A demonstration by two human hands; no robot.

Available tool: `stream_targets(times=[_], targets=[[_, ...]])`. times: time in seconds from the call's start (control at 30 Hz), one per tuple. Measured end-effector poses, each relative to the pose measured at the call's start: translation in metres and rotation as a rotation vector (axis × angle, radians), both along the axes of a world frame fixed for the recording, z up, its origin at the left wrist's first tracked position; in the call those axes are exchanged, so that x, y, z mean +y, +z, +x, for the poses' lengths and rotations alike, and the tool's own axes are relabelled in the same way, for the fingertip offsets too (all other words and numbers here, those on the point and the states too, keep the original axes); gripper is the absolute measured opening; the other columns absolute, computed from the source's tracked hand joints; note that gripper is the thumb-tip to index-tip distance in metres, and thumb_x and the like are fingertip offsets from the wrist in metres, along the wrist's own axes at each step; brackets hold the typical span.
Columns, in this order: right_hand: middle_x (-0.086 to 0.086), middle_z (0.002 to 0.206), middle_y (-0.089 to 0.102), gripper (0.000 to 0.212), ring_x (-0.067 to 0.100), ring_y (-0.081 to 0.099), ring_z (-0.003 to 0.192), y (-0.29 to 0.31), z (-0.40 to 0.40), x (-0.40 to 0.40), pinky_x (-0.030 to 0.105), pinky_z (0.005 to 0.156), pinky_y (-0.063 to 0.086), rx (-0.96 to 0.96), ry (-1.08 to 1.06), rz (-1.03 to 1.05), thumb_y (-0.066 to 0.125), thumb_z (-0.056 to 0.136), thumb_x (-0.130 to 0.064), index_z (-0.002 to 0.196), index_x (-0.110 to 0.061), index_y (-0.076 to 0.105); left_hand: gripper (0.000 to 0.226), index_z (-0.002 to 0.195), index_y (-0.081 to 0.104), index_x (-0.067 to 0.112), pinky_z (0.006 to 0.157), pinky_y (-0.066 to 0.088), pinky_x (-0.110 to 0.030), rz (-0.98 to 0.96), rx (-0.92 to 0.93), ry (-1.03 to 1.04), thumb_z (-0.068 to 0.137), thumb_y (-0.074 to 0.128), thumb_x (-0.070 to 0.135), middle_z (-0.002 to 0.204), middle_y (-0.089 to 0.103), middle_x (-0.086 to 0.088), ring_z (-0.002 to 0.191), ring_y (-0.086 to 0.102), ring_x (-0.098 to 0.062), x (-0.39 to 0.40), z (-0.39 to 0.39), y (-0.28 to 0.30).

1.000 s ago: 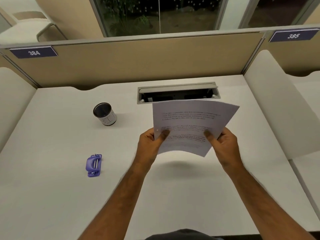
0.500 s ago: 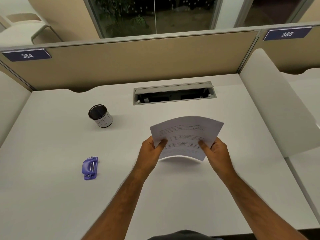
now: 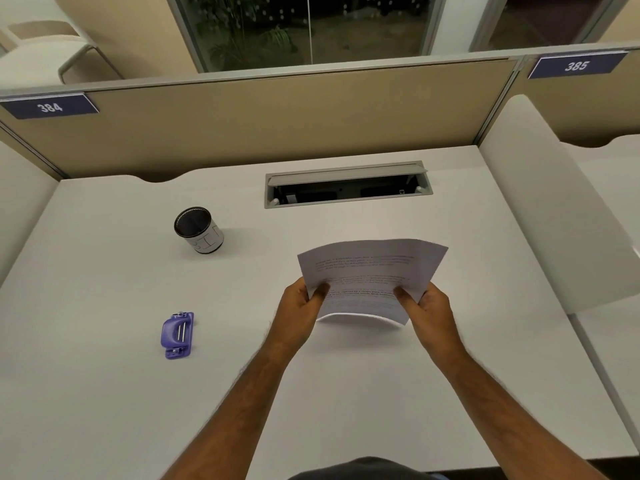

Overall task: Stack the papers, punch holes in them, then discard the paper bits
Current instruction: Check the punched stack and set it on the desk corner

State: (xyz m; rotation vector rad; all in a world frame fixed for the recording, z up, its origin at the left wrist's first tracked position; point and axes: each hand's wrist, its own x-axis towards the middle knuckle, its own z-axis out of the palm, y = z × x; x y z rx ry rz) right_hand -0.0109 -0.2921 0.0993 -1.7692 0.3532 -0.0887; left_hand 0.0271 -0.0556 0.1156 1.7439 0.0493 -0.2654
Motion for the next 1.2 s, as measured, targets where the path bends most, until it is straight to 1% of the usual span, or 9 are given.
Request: stream_targets(times=[0.1, 0.23, 0.33, 0.5, 0.67, 0.77, 0.83, 1.03, 1.2], targets=[[-0.02, 0.107, 0.075, 0.02, 0.001, 0.07, 0.1, 0.0, -0.001, -0.001, 0.02, 0.083, 0.054, -0.027, -0.037, 0.005, 0.068, 0.096, -0.028, 0.108, -0.045, 0.067, 0.023, 0.125, 0.067, 0.03, 0.086, 0.056, -0.013, -0.027, -0.007, 0.014, 0.103, 0.06, 0.03, 0.114, 0.076, 0.017, 0.107, 0.07, -0.004, 0.002, -0.002, -0.002], [-0.026, 0.103, 0.073, 0.023, -0.004, 0.069, 0.097, -0.006, -0.003, 0.0, 0.009, 0.074, 0.053, 0.015, 0.005, 0.007, 0.066, 0.098, -0.022, 0.106, -0.044, 0.067, 0.027, 0.13, 0.064, 0.029, 0.096, 0.056, -0.023, 0.067, 0.062, -0.047, 0.105, 0.056, 0.025, 0.121, 0.072, 0.014, 0.112, 0.067, -0.005, -0.001, -0.004, -0.01], [-0.027, 0.101, 0.073, 0.021, -0.005, 0.068, 0.094, -0.012, -0.003, -0.004, 0.009, 0.07, 0.053, 0.062, -0.001, 0.012, 0.066, 0.098, -0.024, 0.106, -0.042, 0.066, 0.03, 0.134, 0.063, 0.026, 0.101, 0.054, -0.031, 0.09, 0.102, -0.069, 0.106, 0.054, 0.026, 0.126, 0.071, 0.009, 0.116, 0.066, -0.013, -0.001, -0.006, -0.016], [-0.025, 0.101, 0.074, 0.022, -0.001, 0.071, 0.093, -0.014, 0.0, -0.015, 0.012, 0.07, 0.056, 0.054, 0.001, 0.004, 0.066, 0.097, -0.022, 0.105, -0.043, 0.067, 0.024, 0.126, 0.066, 0.031, 0.092, 0.059, -0.022, 0.048, 0.101, -0.06, 0.104, 0.057, 0.025, 0.121, 0.072, 0.017, 0.109, 0.069, -0.005, -0.004, -0.005, -0.02], [-0.012, 0.105, 0.076, 0.021, 0.013, 0.075, 0.091, -0.023, 0.009, -0.034, 0.033, 0.074, 0.064, 0.091, -0.018, 0.025, 0.069, 0.096, -0.025, 0.115, -0.033, 0.066, 0.02, 0.119, 0.07, 0.027, 0.077, 0.06, -0.019, -0.016, 0.126, -0.058, 0.102, 0.062, 0.023, 0.112, 0.077, 0.016, 0.1, 0.075, -0.006, -0.018, 0.004, -0.022], [-0.02, 0.101, 0.075, 0.02, 0.007, 0.075, 0.087, -0.027, 0.013, -0.048, 0.024, 0.068, 0.062, 0.117, -0.006, 0.02, 0.068, 0.096, -0.025, 0.11, -0.039, 0.065, 0.023, 0.123, 0.069, 0.024, 0.081, 0.063, -0.027, -0.017, 0.157, -0.057, 0.101, 0.064, 0.022, 0.113, 0.078, 0.01, 0.099, 0.076, -0.01, -0.032, 0.011, -0.026], [-0.018, 0.102, 0.076, 0.021, 0.004, 0.074, 0.087, -0.032, 0.017, -0.059, 0.02, 0.066, 0.06, 0.135, -0.003, 0.011, 0.069, 0.096, -0.024, 0.108, -0.04, 0.063, 0.025, 0.125, 0.067, 0.022, 0.081, 0.064, -0.028, -0.016, 0.188, -0.053, 0.1, 0.065, 0.022, 0.113, 0.078, 0.007, 0.097, 0.077, -0.01, -0.042, 0.015, -0.029], [-0.012, 0.11, 0.072, 0.025, 0.008, 0.073, 0.092, -0.051, 0.029, -0.094, 0.027, 0.076, 0.058, 0.221, -0.002, -0.048, 0.071, 0.094, -0.024, 0.114, -0.027, 0.057, 0.025, 0.124, 0.065, 0.019, 0.081, 0.064, -0.03, -0.04, 0.276, -0.042, 0.099, 0.067, 0.021, 0.109, 0.08, 0.005, 0.093, 0.078, -0.013, -0.074, 0.03, -0.039], [-0.015, 0.102, 0.073, 0.029, -0.001, 0.074, 0.082, -0.061, 0.043, -0.123, 0.023, 0.07, 0.056, 0.257, -0.022, -0.075, 0.074, 0.092, -0.023, 0.114, -0.025, 0.055, 0.024, 0.124, 0.061, 0.02, 0.07, 0.06, -0.02, -0.052, 0.325, -0.044, 0.1, 0.064, 0.019, 0.108, 0.08, 0.005, 0.092, 0.078, -0.011, -0.098, 0.046, -0.047]])
